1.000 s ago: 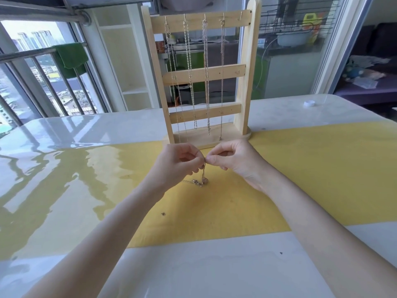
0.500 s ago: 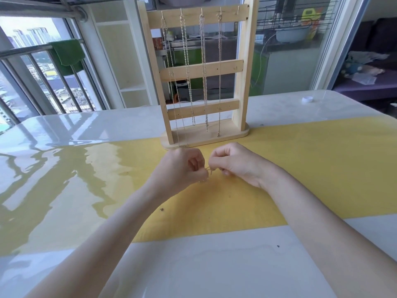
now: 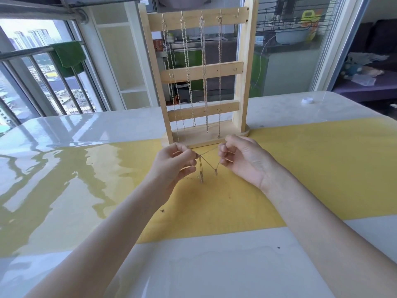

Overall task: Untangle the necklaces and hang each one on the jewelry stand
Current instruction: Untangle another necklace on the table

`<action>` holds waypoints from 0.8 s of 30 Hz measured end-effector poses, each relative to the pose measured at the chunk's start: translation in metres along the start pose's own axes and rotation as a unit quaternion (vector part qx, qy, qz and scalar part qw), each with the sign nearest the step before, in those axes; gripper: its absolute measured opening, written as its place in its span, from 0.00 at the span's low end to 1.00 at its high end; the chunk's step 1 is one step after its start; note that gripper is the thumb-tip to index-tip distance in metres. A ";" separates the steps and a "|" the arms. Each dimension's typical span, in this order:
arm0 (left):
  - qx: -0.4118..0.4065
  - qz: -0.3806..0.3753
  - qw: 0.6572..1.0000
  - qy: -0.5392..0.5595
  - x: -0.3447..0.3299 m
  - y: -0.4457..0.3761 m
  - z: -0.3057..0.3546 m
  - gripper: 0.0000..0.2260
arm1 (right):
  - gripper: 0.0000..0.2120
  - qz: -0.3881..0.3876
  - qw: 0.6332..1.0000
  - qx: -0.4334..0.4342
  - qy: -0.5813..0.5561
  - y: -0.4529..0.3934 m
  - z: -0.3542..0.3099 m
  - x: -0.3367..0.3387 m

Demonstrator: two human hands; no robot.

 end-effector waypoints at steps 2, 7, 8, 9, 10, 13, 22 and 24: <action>0.018 -0.009 0.999 0.044 0.002 -0.001 0.001 0.09 | 0.13 -0.003 0.999 -0.001 -0.040 0.000 0.000 0.001; 0.026 -0.035 0.997 0.064 0.002 -0.001 0.003 0.10 | 0.10 -0.031 0.999 0.012 0.043 0.003 -0.003 -0.002; 0.021 -0.043 0.997 0.053 0.001 -0.001 0.004 0.10 | 0.08 -0.044 0.994 0.023 0.102 0.004 -0.003 -0.005; 0.014 -0.051 0.998 0.042 0.000 0.000 0.004 0.10 | 0.06 -0.053 0.984 0.039 0.163 0.005 -0.003 -0.008; 0.002 -0.057 0.998 0.027 -0.001 0.000 0.005 0.10 | 0.04 -0.057 0.973 0.058 0.218 0.006 -0.004 -0.011; -0.044 -0.053 0.997 -0.036 -0.002 0.001 0.009 0.09 | 0.02 -0.029 0.943 0.111 0.312 0.007 -0.007 -0.015; -0.059 -0.058 0.995 -0.049 -0.003 0.000 0.009 0.08 | 0.07 -0.010 0.913 0.150 0.379 0.009 -0.012 -0.014; -0.072 -0.072 0.992 -0.080 -0.004 -0.001 0.011 0.08 | 0.09 -0.014 0.917 0.147 0.370 0.012 -0.013 -0.014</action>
Point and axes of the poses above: each hand's wrist, its own y-axis away from the middle knuckle, its own x-axis out of the back of the hand, z = x × y, the point moved 3 cm from there along -y, towards the middle knuckle, and after that the axes turned 11 degrees about y, right-handed, at the moved point
